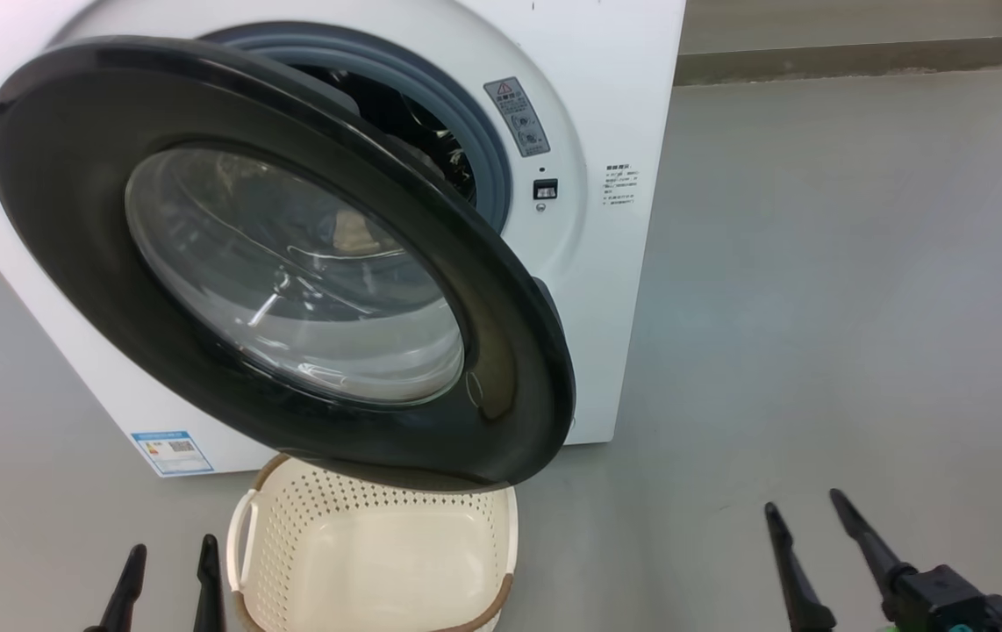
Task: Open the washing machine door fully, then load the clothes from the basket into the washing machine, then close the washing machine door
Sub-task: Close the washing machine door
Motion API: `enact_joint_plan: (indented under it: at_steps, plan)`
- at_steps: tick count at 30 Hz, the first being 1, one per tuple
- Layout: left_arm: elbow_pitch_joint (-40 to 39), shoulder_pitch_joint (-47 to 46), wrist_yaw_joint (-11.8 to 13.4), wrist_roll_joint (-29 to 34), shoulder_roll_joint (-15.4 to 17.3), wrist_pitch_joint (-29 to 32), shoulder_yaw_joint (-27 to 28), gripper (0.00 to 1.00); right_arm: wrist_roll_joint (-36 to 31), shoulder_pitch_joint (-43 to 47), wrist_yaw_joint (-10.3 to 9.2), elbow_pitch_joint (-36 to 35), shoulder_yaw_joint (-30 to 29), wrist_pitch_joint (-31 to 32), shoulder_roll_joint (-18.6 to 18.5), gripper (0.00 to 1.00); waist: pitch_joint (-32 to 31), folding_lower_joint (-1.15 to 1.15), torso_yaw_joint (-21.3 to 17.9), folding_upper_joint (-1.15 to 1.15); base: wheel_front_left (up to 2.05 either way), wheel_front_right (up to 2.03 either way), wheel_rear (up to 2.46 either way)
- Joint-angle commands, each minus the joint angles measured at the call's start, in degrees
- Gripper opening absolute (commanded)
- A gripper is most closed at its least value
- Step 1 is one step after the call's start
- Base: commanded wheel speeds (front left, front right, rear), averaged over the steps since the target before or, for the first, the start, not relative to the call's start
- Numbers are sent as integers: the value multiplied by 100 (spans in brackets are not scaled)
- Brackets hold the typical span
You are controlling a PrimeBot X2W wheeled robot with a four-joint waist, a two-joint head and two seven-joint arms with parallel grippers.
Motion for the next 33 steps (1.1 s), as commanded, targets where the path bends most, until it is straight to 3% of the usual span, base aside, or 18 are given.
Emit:
enact_joint_plan:
  at_steps: [1,14,15,17,33]
  plan:
    - [-193,-110,-28,68,25,-37,212,100,21,-127,9,-175,61,-28,-62,100,4,0,11,0,0,0,0]
    - [-216,-64,-38,1,15,-37,203,100,39,-198,9,-137,-163,-28,-62,100,4,0,44,0,0,0,0]
    - [-218,-60,-38,-9,15,-37,196,100,33,-209,9,-131,-169,-28,-62,49,3,0,48,0,0,0,0]
    - [-223,-54,-38,-20,15,-37,181,100,14,-230,9,-125,-181,-28,-62,0,1,0,60,0,0,0,0]
    - [-250,-68,-39,-60,14,-37,146,100,-45,-311,9,-144,-138,-28,-62,0,42,0,161,0,0,0,0]
